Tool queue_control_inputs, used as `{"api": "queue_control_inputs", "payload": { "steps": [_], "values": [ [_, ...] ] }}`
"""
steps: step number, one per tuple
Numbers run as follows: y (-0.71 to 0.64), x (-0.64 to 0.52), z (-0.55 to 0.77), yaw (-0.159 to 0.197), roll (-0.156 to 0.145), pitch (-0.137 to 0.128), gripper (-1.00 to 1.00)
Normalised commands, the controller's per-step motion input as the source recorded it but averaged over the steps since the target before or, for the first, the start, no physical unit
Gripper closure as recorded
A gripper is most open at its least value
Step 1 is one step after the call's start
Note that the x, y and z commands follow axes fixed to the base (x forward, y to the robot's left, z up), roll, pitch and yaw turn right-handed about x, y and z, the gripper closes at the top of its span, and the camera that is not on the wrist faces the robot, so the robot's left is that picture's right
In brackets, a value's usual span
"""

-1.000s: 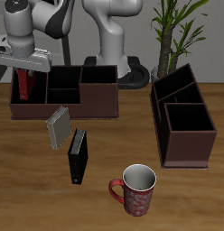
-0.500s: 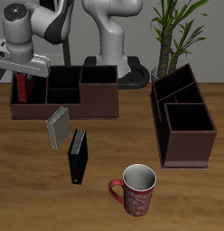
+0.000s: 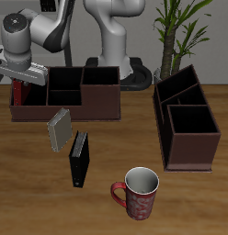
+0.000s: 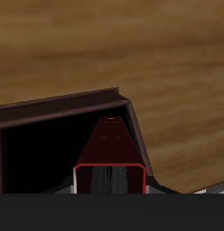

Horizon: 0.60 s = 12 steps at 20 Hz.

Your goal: Place the red book into the back desk caddy's left compartment and place the black book into the back desk caddy's left compartment and place the yellow book into the left desk caddy's right compartment

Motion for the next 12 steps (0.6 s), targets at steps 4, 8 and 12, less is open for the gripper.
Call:
{"api": "queue_control_inputs", "payload": {
  "steps": [4,8,12],
  "values": [
    [-0.04,0.01,-0.05,-0.012,-0.013,0.018,-1.0],
    [-0.02,0.02,0.02,0.009,-0.017,0.007,-1.0],
    [0.1,0.11,0.08,0.024,-0.007,-0.002,-1.0]
  ]
}}
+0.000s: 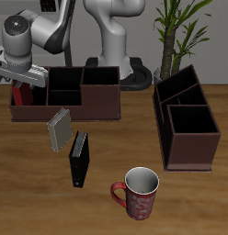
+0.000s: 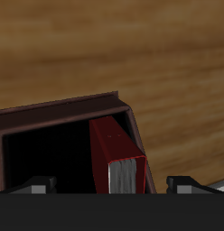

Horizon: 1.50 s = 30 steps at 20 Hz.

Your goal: Place the red book into the back desk caddy's left compartment and place the black book into the back desk caddy's left compartment and place the yellow book into the left desk caddy's right compartment

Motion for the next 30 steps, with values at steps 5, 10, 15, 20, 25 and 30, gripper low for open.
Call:
{"api": "queue_control_inputs", "payload": {
  "steps": [5,10,15,20,25,30],
  "values": [
    [0.27,0.19,0.16,0.048,0.034,-0.025,-1.0],
    [0.05,0.05,0.05,0.009,-0.006,-0.009,-1.0],
    [0.68,0.65,0.49,0.069,0.042,-0.063,-1.0],
    [0.31,0.52,0.32,-0.012,-0.025,-0.036,-1.0],
    [0.24,0.45,0.17,0.024,-0.021,-0.02,-1.0],
    [0.25,0.43,0.09,-0.006,-0.028,-0.007,-1.0]
  ]
}}
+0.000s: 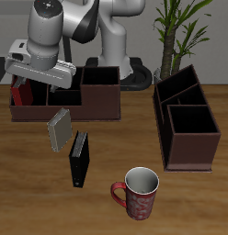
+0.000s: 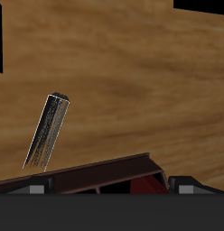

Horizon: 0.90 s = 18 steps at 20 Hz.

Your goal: Place the red book into the back desk caddy's left compartment and place the black book into the back desk caddy's left compartment and place the yellow book into the left desk caddy's right compartment

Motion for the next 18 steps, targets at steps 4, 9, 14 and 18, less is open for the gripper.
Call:
{"api": "queue_control_inputs", "payload": {
  "steps": [4,9,14,18],
  "values": [
    [0.27,0.34,0.04,0.007,0.029,-0.006,-1.0],
    [0.22,0.33,-0.03,-0.027,0.036,-0.002,-1.0],
    [0.18,0.18,-0.12,-0.057,0.097,0.002,-1.0],
    [0.16,0.16,-0.02,-0.019,0.018,0.005,-1.0]
  ]
}}
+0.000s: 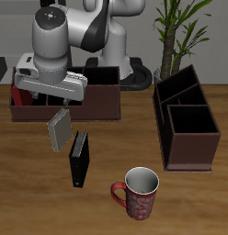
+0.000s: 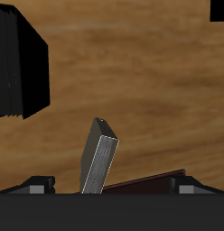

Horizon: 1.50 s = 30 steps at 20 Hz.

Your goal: Place the red book into the back desk caddy's left compartment and place the black book into the back desk caddy's left compartment and place the yellow book into the left desk caddy's right compartment

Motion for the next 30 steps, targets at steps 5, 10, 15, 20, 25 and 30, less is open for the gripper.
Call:
{"api": "queue_control_inputs", "payload": {
  "steps": [5,10,15,20,25,30],
  "values": [
    [0.39,0.33,0.08,-0.003,0.012,-0.028,-1.0],
    [0.42,0.38,0.07,0.033,0.022,-0.036,-1.0],
    [0.28,0.31,0.03,0.041,0.024,-0.04,-1.0],
    [0.2,0.31,-0.09,0.05,0.059,0.019,-1.0],
    [0.03,0.25,-0.02,0.004,0.095,0.014,-1.0],
    [-0.08,0.19,-0.04,-0.031,0.037,0.017,-1.0]
  ]
}}
